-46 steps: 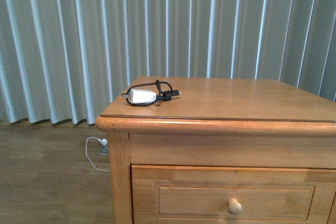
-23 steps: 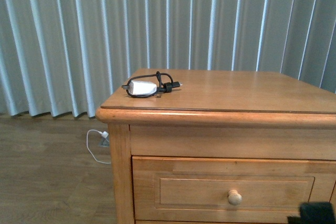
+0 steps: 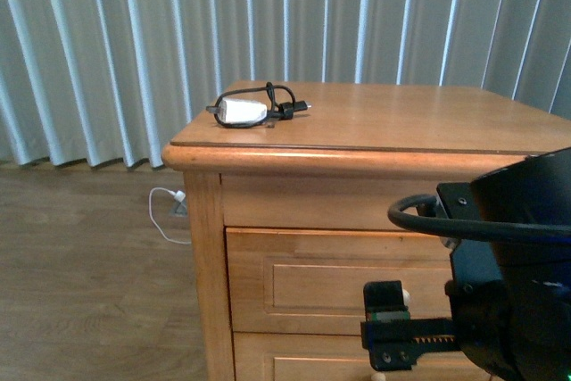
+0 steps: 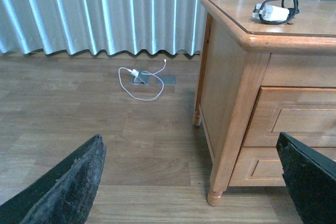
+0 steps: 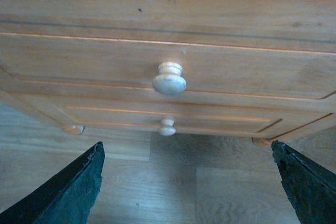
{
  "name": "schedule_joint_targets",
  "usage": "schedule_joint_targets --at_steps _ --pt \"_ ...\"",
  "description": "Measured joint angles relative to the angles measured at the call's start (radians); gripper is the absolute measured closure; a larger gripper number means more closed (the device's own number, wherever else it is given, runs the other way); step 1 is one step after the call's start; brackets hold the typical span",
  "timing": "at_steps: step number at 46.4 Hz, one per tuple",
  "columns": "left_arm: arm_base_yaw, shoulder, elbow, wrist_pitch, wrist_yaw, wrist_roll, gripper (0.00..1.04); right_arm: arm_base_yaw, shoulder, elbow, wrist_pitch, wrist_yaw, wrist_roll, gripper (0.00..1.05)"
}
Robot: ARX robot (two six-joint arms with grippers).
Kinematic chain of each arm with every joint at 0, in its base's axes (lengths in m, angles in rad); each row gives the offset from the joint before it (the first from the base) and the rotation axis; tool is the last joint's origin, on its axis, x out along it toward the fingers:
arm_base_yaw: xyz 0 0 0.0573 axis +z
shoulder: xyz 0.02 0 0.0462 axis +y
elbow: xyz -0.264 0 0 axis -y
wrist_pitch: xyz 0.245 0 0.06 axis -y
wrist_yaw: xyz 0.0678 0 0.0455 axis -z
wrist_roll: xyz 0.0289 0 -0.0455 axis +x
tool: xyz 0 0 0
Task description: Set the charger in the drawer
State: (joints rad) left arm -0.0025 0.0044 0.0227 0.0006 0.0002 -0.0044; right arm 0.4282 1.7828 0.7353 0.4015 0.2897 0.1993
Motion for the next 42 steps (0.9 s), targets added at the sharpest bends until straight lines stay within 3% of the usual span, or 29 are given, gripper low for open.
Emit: schedule_joint_targets --at_steps 42 --pt "0.0 0.0 0.0 0.0 0.0 0.0 0.06 0.034 0.335 0.296 0.031 0.126 0.014 0.09"
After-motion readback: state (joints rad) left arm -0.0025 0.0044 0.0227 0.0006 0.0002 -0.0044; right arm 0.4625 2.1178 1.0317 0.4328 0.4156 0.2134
